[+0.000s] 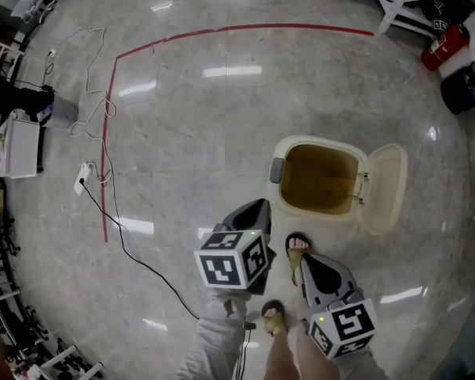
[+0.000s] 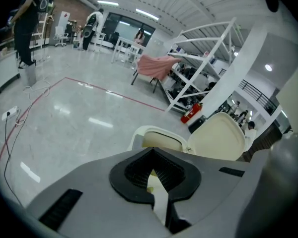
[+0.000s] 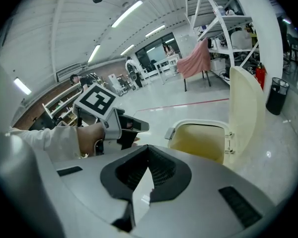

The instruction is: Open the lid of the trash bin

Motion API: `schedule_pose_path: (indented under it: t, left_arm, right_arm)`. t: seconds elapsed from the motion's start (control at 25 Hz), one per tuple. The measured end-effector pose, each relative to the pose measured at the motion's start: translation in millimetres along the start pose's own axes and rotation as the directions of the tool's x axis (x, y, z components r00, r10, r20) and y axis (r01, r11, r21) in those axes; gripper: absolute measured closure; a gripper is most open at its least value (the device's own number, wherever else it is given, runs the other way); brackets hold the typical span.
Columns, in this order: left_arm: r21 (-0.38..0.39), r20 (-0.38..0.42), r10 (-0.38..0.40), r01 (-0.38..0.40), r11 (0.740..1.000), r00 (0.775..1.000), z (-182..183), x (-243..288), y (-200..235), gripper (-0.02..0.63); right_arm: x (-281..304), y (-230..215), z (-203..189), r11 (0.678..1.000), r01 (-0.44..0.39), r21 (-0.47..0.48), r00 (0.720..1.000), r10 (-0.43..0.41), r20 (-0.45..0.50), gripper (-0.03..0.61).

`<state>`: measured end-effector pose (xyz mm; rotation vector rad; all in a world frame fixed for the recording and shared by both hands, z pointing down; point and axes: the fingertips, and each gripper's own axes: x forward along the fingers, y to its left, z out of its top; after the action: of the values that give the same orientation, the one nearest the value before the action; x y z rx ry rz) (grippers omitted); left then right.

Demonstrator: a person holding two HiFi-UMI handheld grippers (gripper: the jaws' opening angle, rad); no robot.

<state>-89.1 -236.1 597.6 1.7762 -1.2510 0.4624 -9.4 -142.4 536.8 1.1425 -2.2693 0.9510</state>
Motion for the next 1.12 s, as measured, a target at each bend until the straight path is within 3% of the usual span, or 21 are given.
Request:
schedule_pose_path:
  t: [0.52, 1.12]
  left_arm:
    - [0.034, 0.104, -0.020, 0.016, 0.999, 0.994, -1.9, -91.0, -59.3, 0.607]
    - [0.025, 0.109, 0.003, -0.006, 1.000, 0.994, -35.9, -124.6, -71.2, 0.608]
  right_arm:
    - [-32.6, 15.3, 17.7, 0.999, -0.012, -0.044, 0.999, 0.013, 0.039, 0.578]
    - [-55.9, 19.9, 20.5, 0.999, -0.008, -0.054, 0.998, 0.012, 0.069, 0.578]
